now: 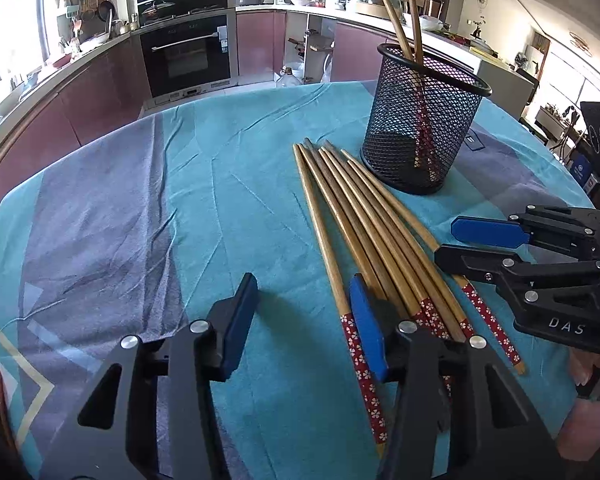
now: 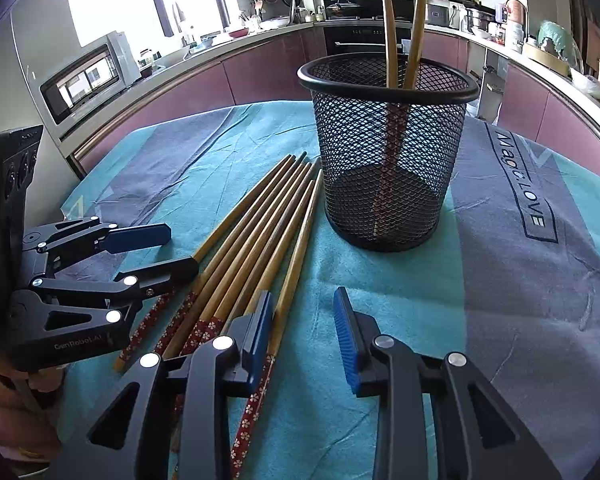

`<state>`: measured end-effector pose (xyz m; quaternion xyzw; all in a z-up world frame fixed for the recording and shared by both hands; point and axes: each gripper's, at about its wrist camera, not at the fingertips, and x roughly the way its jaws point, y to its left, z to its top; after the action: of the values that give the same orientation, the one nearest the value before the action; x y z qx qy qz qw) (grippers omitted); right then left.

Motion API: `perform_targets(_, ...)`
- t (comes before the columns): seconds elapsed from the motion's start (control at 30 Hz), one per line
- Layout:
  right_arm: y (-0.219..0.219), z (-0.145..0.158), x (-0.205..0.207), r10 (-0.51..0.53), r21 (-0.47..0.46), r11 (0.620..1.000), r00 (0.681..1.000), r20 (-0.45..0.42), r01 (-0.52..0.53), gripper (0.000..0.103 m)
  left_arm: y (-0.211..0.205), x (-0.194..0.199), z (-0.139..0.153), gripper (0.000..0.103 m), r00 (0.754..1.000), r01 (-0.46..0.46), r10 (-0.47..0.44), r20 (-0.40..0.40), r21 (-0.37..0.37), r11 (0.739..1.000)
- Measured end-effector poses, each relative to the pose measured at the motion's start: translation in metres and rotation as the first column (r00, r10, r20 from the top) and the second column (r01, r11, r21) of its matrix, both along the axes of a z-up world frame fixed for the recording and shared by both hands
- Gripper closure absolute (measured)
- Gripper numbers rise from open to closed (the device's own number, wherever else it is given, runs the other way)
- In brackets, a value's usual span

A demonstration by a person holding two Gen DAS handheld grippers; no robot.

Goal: Organize utensils
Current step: 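Withdraw both tools from the cup back over the remaining chopsticks, then close the left tool on another chopstick while the right tool grasps one too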

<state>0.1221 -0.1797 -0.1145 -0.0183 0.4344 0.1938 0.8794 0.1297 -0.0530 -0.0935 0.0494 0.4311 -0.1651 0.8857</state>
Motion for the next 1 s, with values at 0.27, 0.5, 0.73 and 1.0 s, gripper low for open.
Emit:
perform_targets(0.27,0.011,-0.001,0.01,-0.002,-0.032,0.999,1.0,0.014,0.002,0.076,-0.004,0.01,0.0,0.064,1.0,-0.003,0.003,0.001,0.0,1.0)
perform_targets(0.5,0.018,-0.002,0.024,-0.008,-0.037,0.999,1.0,0.018,0.009,0.082,-0.013,0.027,-0.002,0.072,1.0,0.002,-0.002,-0.005,0.014,1.0)
perform_targets(0.73,0.02,-0.002,0.033,-0.022,-0.019,1.0,1.0,0.014,0.023,0.09,-0.015,0.033,-0.003,0.079,1.0,-0.01,0.01,-0.006,0.01,1.0)
perform_targets(1.0,0.015,-0.001,0.033,-0.031,0.034,0.999,1.0,-0.003,0.031,0.096,-0.018,0.03,-0.004,0.094,1.0,-0.025,0.025,-0.008,-0.01,1.0)
